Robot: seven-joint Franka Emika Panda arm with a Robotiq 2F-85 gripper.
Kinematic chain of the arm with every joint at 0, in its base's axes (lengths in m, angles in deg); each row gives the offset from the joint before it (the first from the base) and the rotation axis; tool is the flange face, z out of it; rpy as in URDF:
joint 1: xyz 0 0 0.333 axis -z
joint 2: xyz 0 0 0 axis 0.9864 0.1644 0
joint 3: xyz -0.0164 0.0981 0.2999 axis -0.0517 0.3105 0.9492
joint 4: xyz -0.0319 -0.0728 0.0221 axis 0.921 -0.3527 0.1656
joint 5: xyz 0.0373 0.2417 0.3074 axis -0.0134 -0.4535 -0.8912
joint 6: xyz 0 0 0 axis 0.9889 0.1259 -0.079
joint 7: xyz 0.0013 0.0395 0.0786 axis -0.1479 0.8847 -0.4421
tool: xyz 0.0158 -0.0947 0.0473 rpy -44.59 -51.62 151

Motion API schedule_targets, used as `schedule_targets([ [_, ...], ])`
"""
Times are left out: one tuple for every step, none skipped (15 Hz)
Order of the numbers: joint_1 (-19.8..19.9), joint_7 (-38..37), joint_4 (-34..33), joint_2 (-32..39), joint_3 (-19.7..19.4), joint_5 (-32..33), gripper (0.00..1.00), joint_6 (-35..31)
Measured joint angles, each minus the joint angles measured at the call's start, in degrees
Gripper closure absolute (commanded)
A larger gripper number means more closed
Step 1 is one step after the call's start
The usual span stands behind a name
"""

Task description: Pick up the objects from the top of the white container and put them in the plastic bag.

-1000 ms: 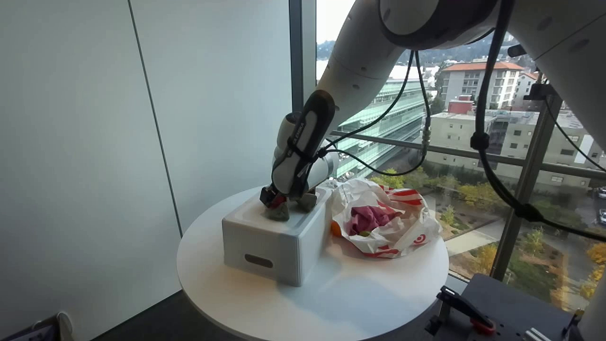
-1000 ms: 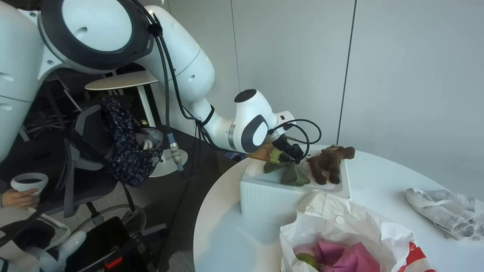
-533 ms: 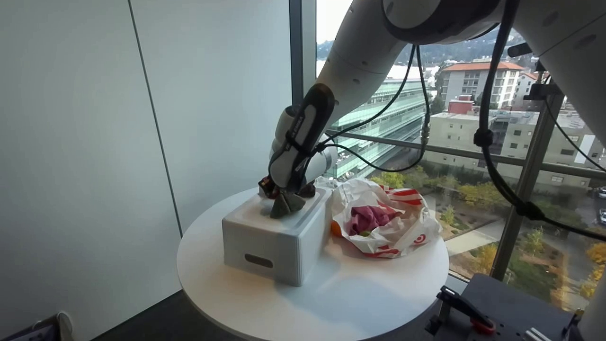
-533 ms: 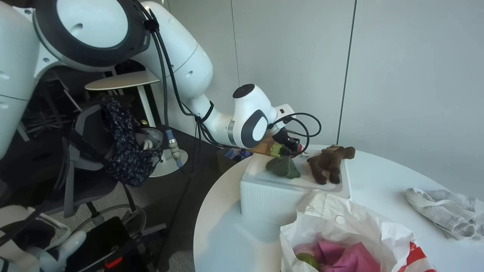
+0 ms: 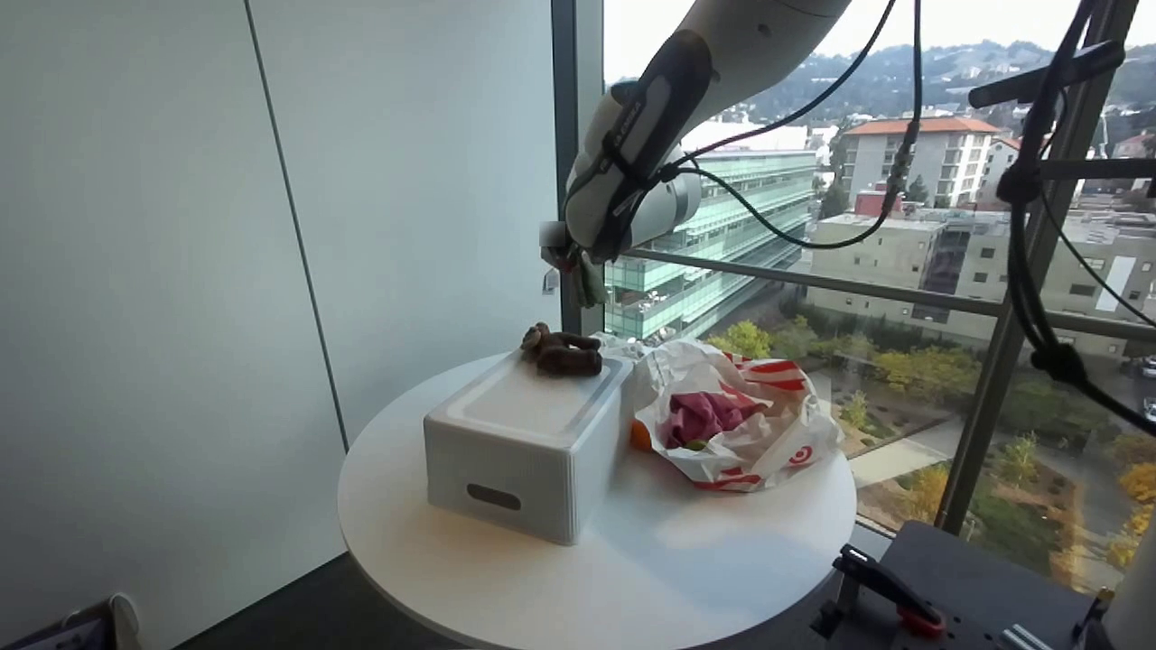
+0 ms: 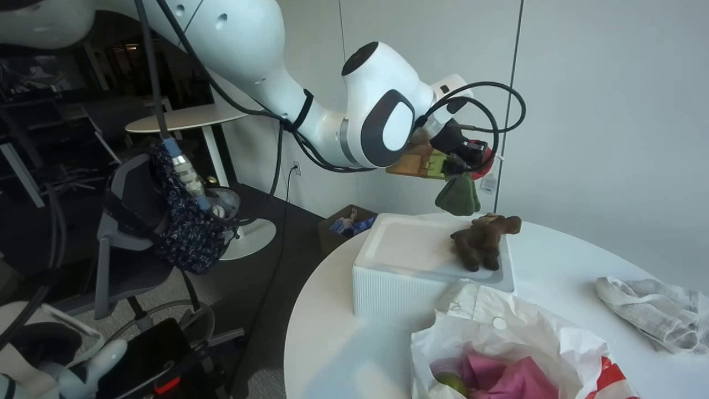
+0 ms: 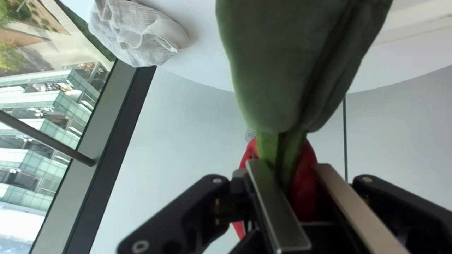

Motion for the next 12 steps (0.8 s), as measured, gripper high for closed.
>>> schedule_targets([
  [-1.01,-0.48,0.96,-1.1,-4.55,0.94,0.9,0.02],
  [-1.81,-0.79,1.89,-1.61,-9.04,1.87,0.9,0.08],
  [-2.56,-1.03,2.87,-1.68,-13.69,2.95,0.9,0.35],
  [-3.39,-1.17,4.03,-1.48,-18.17,3.76,0.9,0.86],
  [-4.35,-1.3,5.36,-0.98,-22.31,4.55,0.9,1.58],
  [-5.41,-1.47,6.95,-0.27,-26.0,5.25,0.9,2.72],
  [-6.36,-1.5,8.55,0.5,-28.71,5.77,0.9,4.25],
  [-7.19,-1.5,10.23,1.3,-30.43,6.23,0.9,6.17],
  [-7.79,-1.5,11.85,1.97,-31.11,6.6,0.9,7.97],
  [-8.25,-1.5,13.43,2.51,-30.94,6.69,0.9,9.41],
  [-8.69,-1.5,14.78,2.99,-30.29,6.69,0.9,10.76],
  [-9.06,-1.5,15.8,3.54,-29.32,6.69,0.9,12.2],
])
